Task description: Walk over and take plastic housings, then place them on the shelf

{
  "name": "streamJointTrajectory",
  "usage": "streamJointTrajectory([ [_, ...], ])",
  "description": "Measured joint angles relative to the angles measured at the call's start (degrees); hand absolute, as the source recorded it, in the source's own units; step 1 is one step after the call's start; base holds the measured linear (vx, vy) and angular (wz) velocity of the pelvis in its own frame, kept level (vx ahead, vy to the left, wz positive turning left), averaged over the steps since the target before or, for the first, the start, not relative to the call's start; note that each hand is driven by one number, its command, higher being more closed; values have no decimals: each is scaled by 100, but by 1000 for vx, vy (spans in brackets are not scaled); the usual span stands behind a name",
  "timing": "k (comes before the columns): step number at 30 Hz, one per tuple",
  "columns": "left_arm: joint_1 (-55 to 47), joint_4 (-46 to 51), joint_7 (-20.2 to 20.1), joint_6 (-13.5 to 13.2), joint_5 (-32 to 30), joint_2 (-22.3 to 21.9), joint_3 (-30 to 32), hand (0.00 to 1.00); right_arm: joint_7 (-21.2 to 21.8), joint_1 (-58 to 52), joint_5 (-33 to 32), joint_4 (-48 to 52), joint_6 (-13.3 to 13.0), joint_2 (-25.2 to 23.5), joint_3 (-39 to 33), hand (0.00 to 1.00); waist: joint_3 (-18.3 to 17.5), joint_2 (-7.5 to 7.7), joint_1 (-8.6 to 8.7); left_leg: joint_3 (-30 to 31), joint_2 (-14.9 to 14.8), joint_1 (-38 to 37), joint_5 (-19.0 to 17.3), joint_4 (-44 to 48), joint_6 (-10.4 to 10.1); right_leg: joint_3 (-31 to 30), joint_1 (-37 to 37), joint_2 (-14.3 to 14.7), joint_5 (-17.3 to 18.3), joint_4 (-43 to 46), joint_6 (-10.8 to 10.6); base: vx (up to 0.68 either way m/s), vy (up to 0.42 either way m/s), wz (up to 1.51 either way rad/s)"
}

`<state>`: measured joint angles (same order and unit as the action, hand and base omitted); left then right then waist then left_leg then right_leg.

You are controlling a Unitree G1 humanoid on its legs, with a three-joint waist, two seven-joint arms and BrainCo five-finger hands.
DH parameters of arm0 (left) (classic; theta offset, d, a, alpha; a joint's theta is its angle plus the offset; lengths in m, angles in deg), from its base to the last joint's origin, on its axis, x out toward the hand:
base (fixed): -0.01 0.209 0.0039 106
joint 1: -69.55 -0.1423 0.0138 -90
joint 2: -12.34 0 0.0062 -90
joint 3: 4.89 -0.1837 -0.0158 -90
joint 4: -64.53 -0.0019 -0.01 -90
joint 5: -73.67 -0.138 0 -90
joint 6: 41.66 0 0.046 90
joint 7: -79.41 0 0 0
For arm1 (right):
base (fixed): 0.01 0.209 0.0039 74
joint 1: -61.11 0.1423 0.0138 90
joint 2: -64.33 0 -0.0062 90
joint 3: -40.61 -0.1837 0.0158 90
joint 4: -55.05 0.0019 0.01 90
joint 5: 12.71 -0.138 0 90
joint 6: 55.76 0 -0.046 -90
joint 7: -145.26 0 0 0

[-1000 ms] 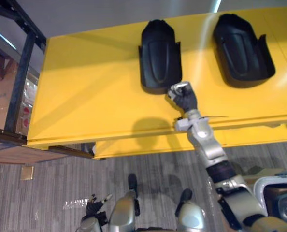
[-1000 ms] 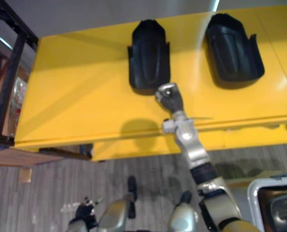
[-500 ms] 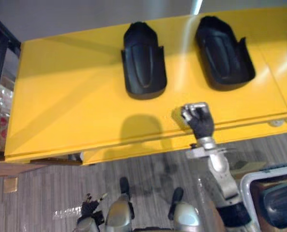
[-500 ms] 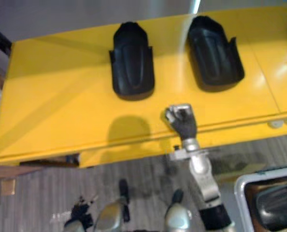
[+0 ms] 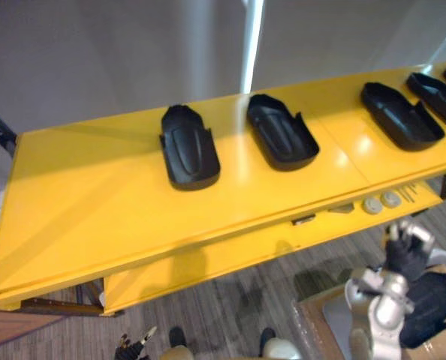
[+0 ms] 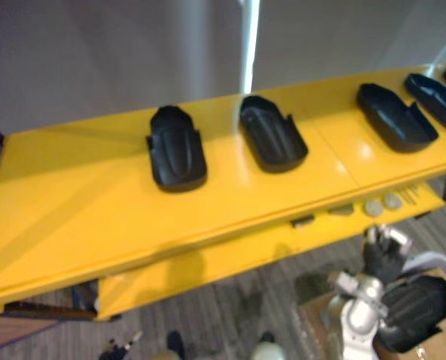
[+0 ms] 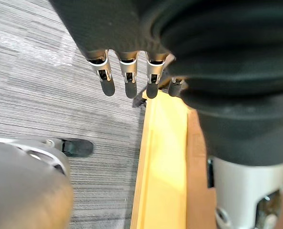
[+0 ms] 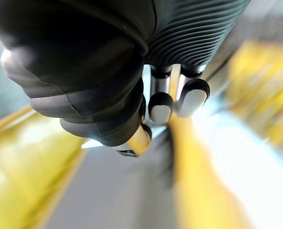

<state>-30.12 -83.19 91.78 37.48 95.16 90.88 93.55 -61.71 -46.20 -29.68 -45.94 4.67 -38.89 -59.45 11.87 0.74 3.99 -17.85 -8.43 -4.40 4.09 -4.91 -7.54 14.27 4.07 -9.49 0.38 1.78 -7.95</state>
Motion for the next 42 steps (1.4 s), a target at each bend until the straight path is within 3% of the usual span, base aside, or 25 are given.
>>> streamJointTrajectory([
  [1,0,-1,6,19,4,-36,44,0,-57,-40,8,-288,-22,-45,2,100,-10,-17,-4,-16,-5,-31,-1,-4,-1,-27,4,5,-6,-7,1,-36,-4,-22],
  [2,20,-24,18,147,-6,-53,64,0,-194,-48,148,-962,-65,-107,-3,0,-44,-56,6,-38,-13,-64,-5,-7,-7,-31,19,12,-7,-9,0,-25,-4,-13],
  [7,179,-179,10,437,-460,-54,161,0,-59,248,175,-3203,-47,-132,-77,0,-190,-50,-23,-38,-21,-118,-4,-13,-9,-23,105,23,-12,-33,3,-3,0,0],
  [9,226,-181,-8,559,-671,-33,157,0,86,448,158,-3828,132,-150,-317,0,-193,-36,-38,-32,-12,-174,-11,-16,-16,-15,190,15,-11,-50,2,0,0,0],
  [11,302,-192,-32,608,-698,-46,136,0,129,659,175,-4357,530,-147,-530,0,-198,-30,-99,-12,0,-187,-11,-16,-15,1,202,5,-13,-56,-4,-8,5,2],
  [18,389,-199,-217,719,-1373,91,-100,0,478,1046,-78,-4883,1336,-172,-616,0,-217,13,-211,42,33,-259,-25,-21,-20,129,320,-29,-18,-73,-16,17,6,6],
  [21,444,-214,-264,789,-1655,133,-228,0,719,1150,-150,-5001,1547,-186,-619,0,-226,19,-313,-21,31,-251,-44,-21,-22,86,304,-21,-23,-148,-22,22,9,-9],
  [27,459,-427,-371,869,-2027,203,-256,0,1003,1221,-263,-5118,1784,-243,-613,0,-233,47,-325,-203,7,-254,-119,-21,-53,-111,198,20,-38,-205,-21,41,10,-16],
  [29,462,-431,-414,896,-2180,223,-305,0,1234,1210,-293,-5146,1978,-258,-616,0,-235,55,-327,-355,-18,-294,-167,-19,-90,-226,188,52,-105,-272,-8,85,9,-27],
  [39,814,-635,-610,1060,-2725,294,-541,0,1725,1114,-322,-5159,1982,-291,-844,0,-255,98,-275,-1433,-111,-866,-312,-11,-271,-1019,198,207,-225,-432,58,27,8,-46],
  [42,946,-635,-679,1122,-2864,318,-754,0,1840,1022,-246,-5109,1980,-308,-840,0,-277,147,-136,-1711,-189,-1008,-370,14,-332,-1245,183,281,-275,-455,85,-43,-22,-44],
])
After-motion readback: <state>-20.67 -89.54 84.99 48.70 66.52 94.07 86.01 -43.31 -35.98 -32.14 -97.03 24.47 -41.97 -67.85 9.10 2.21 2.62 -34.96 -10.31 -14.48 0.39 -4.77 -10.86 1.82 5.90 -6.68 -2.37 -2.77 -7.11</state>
